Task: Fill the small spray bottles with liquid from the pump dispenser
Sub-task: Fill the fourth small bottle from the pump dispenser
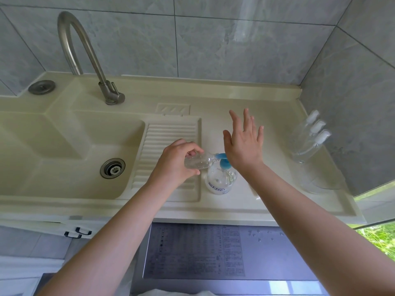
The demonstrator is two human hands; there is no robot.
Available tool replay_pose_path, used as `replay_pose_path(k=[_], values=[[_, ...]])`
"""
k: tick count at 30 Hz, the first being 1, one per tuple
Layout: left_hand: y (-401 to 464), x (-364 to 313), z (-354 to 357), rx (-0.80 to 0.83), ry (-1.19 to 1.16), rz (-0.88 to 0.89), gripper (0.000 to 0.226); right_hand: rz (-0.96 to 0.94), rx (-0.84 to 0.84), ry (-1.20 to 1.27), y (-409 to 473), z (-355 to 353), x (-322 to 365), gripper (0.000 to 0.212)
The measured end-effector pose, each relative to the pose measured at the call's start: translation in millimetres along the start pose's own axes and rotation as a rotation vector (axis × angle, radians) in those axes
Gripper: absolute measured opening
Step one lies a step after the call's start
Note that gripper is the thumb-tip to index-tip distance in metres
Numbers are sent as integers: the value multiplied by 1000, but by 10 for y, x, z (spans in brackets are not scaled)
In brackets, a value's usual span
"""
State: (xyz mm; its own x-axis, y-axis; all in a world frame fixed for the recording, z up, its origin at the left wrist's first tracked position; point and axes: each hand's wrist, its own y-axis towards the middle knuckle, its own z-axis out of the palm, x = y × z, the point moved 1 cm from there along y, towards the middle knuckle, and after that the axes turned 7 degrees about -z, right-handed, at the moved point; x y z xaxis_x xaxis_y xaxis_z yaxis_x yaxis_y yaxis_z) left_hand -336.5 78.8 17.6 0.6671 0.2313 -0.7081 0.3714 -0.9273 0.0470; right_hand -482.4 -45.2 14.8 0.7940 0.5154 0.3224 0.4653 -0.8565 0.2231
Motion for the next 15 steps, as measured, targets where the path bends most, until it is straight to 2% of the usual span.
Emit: replay_pose_path(k=[6, 15], values=[[3, 12, 3, -1, -14, 8, 55, 38, 88, -3, -1, 74, -1, 54], [12, 19, -1, -12, 1, 0, 54, 14, 37, 14, 15, -4, 1, 55]])
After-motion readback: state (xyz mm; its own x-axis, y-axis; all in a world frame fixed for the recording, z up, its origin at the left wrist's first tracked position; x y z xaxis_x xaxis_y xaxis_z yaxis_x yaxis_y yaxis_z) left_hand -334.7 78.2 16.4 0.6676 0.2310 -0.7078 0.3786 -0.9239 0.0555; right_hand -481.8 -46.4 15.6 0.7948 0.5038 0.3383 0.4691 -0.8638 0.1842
